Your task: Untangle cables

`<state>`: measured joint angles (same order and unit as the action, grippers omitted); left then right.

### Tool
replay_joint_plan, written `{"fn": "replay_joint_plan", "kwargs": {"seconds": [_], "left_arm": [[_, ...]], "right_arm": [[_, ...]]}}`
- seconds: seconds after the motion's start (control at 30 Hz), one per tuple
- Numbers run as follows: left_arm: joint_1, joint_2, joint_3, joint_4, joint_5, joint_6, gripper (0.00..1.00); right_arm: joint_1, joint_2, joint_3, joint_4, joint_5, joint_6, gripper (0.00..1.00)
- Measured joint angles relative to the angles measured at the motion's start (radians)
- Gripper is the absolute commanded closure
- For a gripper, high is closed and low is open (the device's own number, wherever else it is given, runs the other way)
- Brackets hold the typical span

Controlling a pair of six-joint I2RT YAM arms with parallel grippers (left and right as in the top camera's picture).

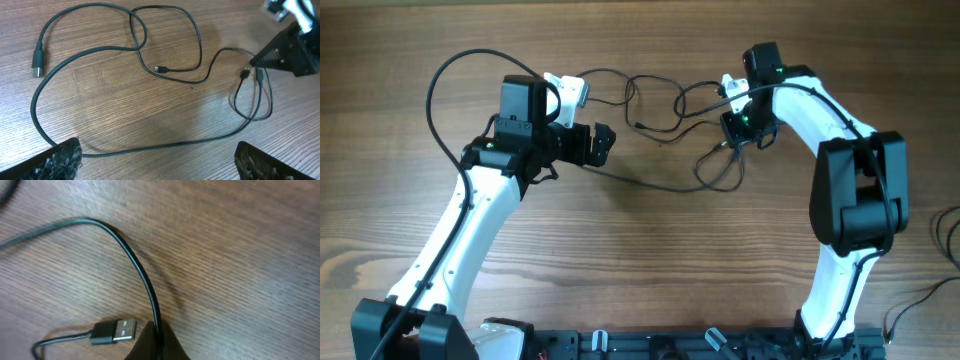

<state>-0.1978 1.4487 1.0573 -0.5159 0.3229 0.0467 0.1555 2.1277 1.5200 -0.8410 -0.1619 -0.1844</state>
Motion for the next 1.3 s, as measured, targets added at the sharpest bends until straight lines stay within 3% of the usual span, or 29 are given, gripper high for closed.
{"fn": "replay_joint_plan", "kwargs": {"seconds": [0.1, 0.27, 0.6, 0.87, 1.1, 1.2, 1.3], "left_arm": [[0.0, 0.0, 0.0, -0.006, 0.0, 0.0, 0.0], [0.0, 0.0, 0.0, -0.043, 0.0, 0.0, 0.0], [0.0, 0.0, 0.0, -0.118, -0.003, 0.0, 0.0], [0.0, 0.0, 0.0, -0.118, -0.003, 0.0, 0.0], [0.0, 0.0, 0.0, -0.12, -0.003, 0.0, 0.0], [0.0, 0.0, 0.0, -0.119, -0.003, 0.0, 0.0], [0.0, 0.0, 0.0, -0.113, -0.003, 0.0, 0.0]], "right_arm": [[0.0, -0.076, 0.1, -0.106, -0.006, 0.032, 0.96], [0.0, -0.422, 0.298, -0.195, -0.002, 0.098, 0.96], [0.0, -0.865, 0.333, -0.246, 0.352, 0.188, 0.96], [-0.106, -0.829, 0.338, -0.262, 0.705, 0.352, 0.96], [-0.185, -0.756, 0.338, -0.116, 0.66, 0.33, 0.96], [-0.338, -0.646, 0.338, -0.008, 0.627, 0.33, 0.96], [-0.521, -0.544, 0.338, 0.123, 0.472, 0.331, 0.96]]}}
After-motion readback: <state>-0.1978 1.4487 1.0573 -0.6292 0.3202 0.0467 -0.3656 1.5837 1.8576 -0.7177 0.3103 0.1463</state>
